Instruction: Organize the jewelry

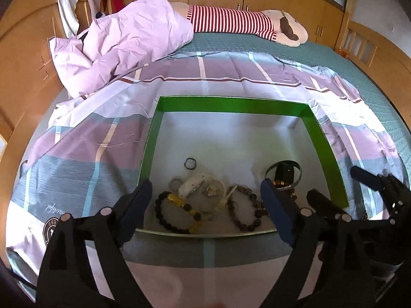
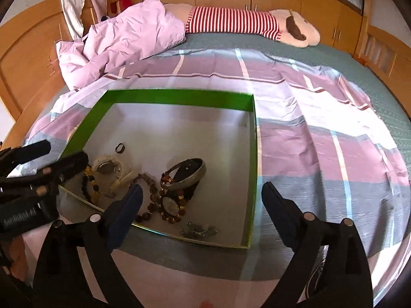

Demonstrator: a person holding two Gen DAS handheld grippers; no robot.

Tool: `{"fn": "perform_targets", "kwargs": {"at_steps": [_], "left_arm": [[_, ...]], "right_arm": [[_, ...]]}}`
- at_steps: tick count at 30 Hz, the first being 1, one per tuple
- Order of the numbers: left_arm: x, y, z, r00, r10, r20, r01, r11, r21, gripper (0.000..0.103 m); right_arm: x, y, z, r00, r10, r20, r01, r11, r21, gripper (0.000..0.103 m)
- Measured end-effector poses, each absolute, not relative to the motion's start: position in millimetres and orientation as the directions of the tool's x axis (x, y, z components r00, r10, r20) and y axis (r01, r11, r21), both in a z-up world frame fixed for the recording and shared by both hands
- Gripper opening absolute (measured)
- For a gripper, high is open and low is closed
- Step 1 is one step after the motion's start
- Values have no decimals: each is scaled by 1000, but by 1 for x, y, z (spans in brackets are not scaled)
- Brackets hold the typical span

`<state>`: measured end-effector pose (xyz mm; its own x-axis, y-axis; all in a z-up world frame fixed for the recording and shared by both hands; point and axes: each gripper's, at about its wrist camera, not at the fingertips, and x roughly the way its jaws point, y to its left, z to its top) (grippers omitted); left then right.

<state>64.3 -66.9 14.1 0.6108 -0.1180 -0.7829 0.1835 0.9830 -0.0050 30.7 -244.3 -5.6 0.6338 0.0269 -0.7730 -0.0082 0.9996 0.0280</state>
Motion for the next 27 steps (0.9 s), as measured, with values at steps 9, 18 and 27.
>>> {"fn": "perform_targets", "kwargs": {"at_steps": [9, 18, 27], "left_arm": [[64, -64, 12, 593, -114, -797, 162, 987, -20, 93], [62, -68, 8, 573, -122, -811, 178, 984, -22, 98], [61, -68, 9, 573, -113, -812, 176, 984, -13, 98]], "right_arm": [[28, -238, -3, 646, 14, -764, -28, 1000, -6, 92], [29, -236, -9, 636, 7, -772, -12, 1000, -1, 92], [27, -233, -7, 643, 5, -766, -13, 1000, -4, 96]]}}
